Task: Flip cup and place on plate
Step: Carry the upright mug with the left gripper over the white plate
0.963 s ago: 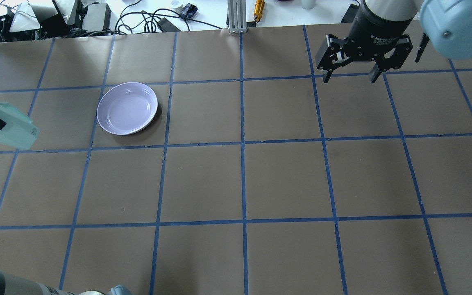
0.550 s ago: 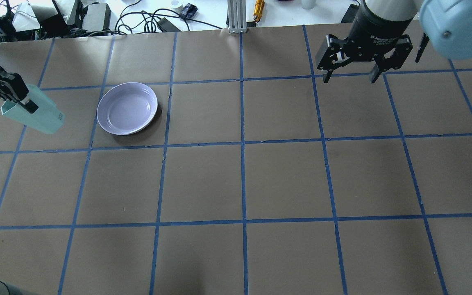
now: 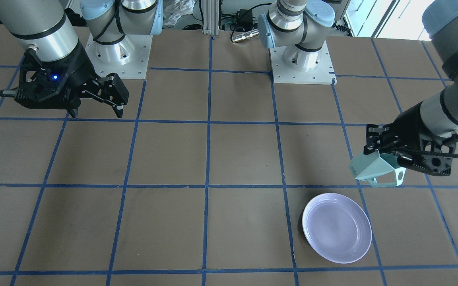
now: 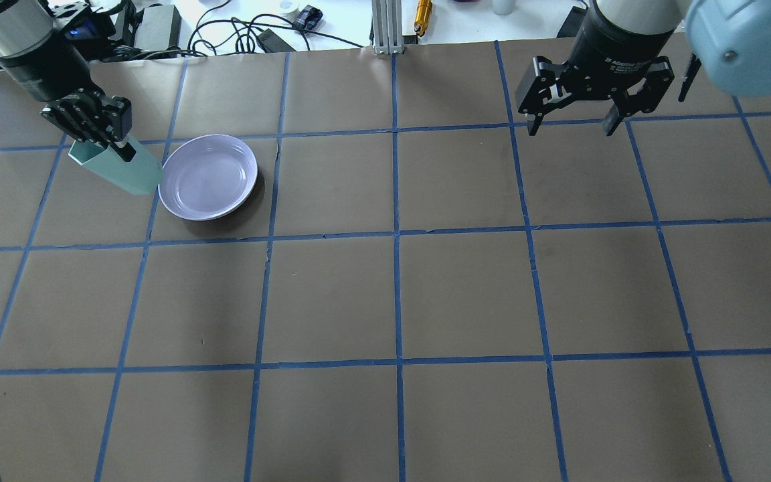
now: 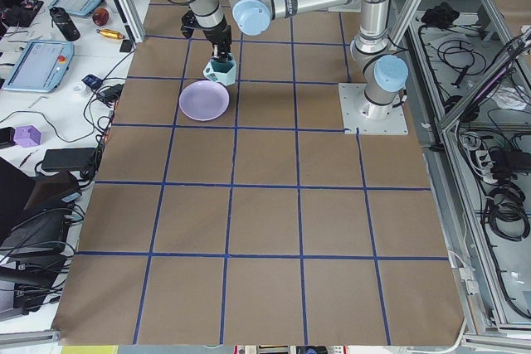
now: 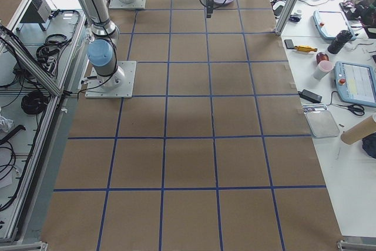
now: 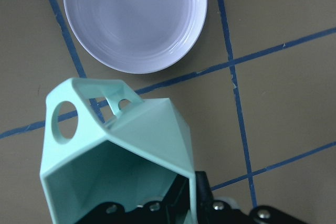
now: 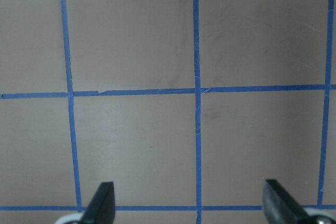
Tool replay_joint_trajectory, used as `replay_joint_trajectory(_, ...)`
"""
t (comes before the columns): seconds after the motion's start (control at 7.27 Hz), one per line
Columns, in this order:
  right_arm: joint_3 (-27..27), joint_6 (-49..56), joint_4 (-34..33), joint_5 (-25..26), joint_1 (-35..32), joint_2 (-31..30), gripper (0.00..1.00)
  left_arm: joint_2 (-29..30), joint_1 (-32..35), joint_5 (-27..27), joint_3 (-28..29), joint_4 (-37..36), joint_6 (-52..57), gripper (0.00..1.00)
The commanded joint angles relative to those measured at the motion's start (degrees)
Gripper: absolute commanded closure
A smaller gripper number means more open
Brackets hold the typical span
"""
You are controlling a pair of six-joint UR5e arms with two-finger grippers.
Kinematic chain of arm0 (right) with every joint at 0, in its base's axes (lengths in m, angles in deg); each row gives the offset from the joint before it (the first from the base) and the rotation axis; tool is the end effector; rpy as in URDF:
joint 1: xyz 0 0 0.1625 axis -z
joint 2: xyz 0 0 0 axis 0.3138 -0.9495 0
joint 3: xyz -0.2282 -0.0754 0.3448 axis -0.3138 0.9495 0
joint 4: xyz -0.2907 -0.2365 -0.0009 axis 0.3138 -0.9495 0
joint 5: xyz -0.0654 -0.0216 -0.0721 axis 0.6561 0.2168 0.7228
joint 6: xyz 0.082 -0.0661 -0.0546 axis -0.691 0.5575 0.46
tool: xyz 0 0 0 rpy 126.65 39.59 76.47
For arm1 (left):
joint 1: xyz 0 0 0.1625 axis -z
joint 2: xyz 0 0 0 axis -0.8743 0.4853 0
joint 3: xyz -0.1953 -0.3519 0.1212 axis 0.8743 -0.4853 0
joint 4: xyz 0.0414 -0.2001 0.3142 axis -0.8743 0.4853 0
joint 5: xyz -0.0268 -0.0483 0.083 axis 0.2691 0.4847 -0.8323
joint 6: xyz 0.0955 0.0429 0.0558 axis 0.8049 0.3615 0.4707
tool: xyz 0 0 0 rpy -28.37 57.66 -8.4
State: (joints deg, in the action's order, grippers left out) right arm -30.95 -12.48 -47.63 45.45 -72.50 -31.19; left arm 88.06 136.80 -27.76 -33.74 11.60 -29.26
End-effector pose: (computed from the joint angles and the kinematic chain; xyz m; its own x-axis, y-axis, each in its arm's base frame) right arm 0.1457 -0.4782 0.4668 -0.9985 0.0218 -0.0501 0.0231 0.9994 -0.0258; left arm -0.0068 -0.5528 0.4014 -0.9770 0.1653 0.1349 0.1822 0.9754 0.1242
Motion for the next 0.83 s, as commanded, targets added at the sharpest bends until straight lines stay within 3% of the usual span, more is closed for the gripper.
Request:
replay_joint_trajectory(0.0,0.0,0.0,0.0,0.0,0.0,0.0,0.0,-1.02,3.26,-1.22,-6.6,-10.98,-6.5,1.0)
replay_joint_trajectory(0.28,0.0,-0.09,0.0,0.0,0.0,0.0,0.0,-0.24,5.19,-4.56,-9.17,-16.18,-6.69,1.0)
replay_joint_trajectory(0.69,0.0,0.0,0.0,0.0,0.0,0.0,0.0,2.74,7.22,-4.57,-9.26,-19.89,-5.73,1.0)
